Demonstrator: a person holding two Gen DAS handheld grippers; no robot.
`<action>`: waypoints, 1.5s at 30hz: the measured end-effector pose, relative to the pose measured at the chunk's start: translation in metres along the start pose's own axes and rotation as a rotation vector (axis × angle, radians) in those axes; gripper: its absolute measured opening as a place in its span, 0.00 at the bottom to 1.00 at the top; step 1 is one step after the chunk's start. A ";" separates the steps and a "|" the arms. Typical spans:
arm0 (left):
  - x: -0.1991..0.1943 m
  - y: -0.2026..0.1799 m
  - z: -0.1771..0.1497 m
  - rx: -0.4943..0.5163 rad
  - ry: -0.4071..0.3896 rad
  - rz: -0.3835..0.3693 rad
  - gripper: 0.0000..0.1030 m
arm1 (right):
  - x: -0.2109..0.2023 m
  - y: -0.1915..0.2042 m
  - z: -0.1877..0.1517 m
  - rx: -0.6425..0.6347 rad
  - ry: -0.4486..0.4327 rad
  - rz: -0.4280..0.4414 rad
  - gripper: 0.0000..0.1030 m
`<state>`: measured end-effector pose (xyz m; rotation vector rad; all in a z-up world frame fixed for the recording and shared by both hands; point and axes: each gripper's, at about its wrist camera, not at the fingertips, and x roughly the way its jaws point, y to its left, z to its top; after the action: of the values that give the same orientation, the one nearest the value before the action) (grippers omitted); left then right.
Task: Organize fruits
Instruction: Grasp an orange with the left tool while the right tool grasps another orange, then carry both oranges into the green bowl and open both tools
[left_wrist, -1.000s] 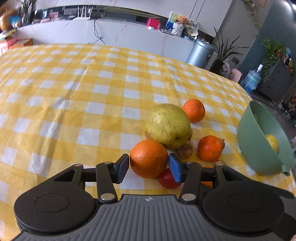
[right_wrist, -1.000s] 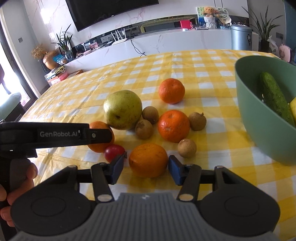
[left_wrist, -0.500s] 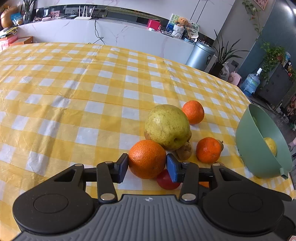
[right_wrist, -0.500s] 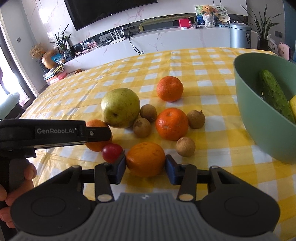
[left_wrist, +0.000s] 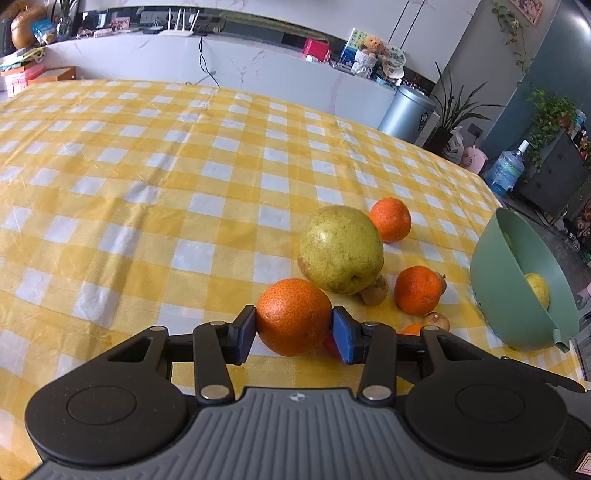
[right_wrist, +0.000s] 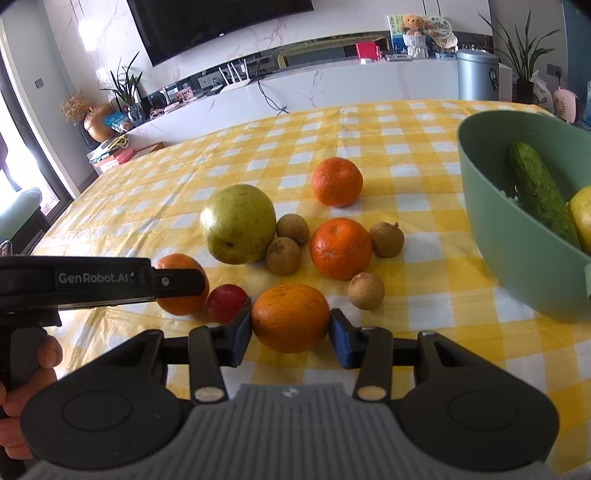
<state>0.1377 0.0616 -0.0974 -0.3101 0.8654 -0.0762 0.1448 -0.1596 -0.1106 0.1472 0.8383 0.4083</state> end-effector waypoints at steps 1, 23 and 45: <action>-0.004 -0.002 0.000 0.006 -0.008 0.000 0.48 | -0.003 0.000 0.000 -0.004 -0.008 0.001 0.41; -0.100 -0.113 0.020 0.197 -0.136 -0.111 0.48 | -0.141 -0.024 0.023 -0.095 -0.242 -0.080 0.41; -0.011 -0.244 0.044 0.450 0.080 -0.180 0.48 | -0.133 -0.143 0.090 -0.228 0.006 -0.215 0.41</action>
<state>0.1784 -0.1581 0.0103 0.0392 0.8721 -0.4461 0.1746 -0.3415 0.0006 -0.1543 0.7986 0.2990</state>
